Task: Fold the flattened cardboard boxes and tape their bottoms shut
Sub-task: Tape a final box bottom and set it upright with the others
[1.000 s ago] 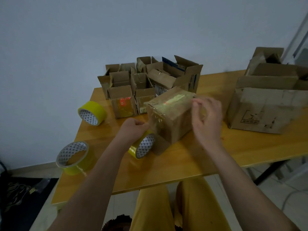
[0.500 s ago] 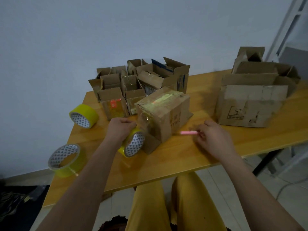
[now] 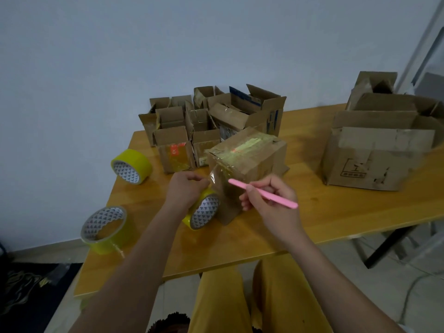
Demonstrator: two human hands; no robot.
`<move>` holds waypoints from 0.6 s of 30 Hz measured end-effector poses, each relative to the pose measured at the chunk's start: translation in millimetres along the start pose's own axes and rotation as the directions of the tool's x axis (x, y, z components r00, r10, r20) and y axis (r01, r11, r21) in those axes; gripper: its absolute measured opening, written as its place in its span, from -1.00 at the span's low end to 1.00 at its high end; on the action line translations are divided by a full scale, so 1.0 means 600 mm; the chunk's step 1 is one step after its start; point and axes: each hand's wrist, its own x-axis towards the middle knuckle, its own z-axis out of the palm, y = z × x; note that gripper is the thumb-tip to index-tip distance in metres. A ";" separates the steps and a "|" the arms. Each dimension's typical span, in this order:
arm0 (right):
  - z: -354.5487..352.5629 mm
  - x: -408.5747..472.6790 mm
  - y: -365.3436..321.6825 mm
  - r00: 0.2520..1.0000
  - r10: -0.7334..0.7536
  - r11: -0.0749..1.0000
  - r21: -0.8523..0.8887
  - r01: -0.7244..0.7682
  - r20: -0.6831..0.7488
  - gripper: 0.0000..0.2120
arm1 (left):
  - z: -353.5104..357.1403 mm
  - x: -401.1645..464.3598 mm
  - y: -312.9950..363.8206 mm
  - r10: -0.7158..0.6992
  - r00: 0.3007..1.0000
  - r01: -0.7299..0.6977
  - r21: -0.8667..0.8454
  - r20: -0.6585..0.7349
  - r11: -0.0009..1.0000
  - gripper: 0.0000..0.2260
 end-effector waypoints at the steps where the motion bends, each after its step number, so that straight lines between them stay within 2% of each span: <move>1: 0.009 0.003 0.007 1.000 -0.010 1.000 -0.025 0.009 -0.022 -0.95 | 0.000 0.000 -0.002 0.000 1.000 0.000 -0.001 -0.002 1.000 -0.92; 7: 0.043 0.026 0.032 0.996 -0.074 0.977 -0.205 0.063 -0.046 -0.85 | 0.002 0.005 -0.006 0.012 1.000 -0.012 0.023 -0.002 1.000 -0.93; 11: 0.046 0.032 0.034 0.999 -0.045 0.946 -0.323 0.034 -0.027 -0.85 | 0.005 0.007 -0.003 0.000 1.000 0.000 0.028 -0.003 1.000 -0.93; 18: 0.034 0.039 0.012 0.987 0.118 0.977 -0.163 -0.136 -0.113 -0.79 | 0.007 0.002 0.004 -0.006 1.000 0.007 0.019 -0.010 1.000 -0.90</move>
